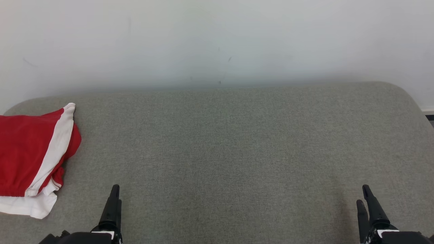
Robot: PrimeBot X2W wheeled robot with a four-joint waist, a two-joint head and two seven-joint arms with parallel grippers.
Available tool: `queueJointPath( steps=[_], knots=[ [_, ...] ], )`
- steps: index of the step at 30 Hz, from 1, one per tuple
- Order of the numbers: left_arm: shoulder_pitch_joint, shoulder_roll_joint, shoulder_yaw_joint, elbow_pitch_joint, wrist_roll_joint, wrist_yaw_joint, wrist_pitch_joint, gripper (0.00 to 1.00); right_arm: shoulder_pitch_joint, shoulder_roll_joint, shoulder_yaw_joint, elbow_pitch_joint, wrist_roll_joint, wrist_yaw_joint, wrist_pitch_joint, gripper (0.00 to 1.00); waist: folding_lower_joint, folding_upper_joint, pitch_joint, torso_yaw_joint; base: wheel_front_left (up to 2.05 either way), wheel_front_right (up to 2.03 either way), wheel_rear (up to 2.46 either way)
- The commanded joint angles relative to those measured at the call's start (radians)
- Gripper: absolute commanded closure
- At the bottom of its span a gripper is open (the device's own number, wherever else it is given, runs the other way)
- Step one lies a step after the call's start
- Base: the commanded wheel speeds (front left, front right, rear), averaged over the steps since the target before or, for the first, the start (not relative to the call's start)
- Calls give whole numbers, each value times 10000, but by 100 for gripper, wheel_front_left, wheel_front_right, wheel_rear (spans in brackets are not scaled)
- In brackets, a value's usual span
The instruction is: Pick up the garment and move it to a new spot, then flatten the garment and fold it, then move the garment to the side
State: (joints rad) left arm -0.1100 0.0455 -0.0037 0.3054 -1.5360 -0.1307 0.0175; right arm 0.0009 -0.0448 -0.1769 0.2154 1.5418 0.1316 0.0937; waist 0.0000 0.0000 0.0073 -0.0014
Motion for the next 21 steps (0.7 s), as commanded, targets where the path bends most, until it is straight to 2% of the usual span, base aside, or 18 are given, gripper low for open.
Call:
queueJointPath(
  steps=[1, 11, 21],
  knots=[
    [-86, 18, 93, -245, 388, -3, -109, 0, -202, -89, 119, -170, -360, -2, -130, 0, 0, 0, 8, -2, 0, 0, 0],
    [60, 23, 513, -622, 2525, 52, -491, 0, -262, -105, 447, -309, -2287, -3, -619, 0, 0, 0, 59, -29, 0, 0, 0],
    [278, 29, 186, -1051, 5173, 586, -833, 0, -284, -50, 591, -453, -4784, -5, -1059, 0, 0, 0, 106, -62, 0, 0, 0]
  ],
)
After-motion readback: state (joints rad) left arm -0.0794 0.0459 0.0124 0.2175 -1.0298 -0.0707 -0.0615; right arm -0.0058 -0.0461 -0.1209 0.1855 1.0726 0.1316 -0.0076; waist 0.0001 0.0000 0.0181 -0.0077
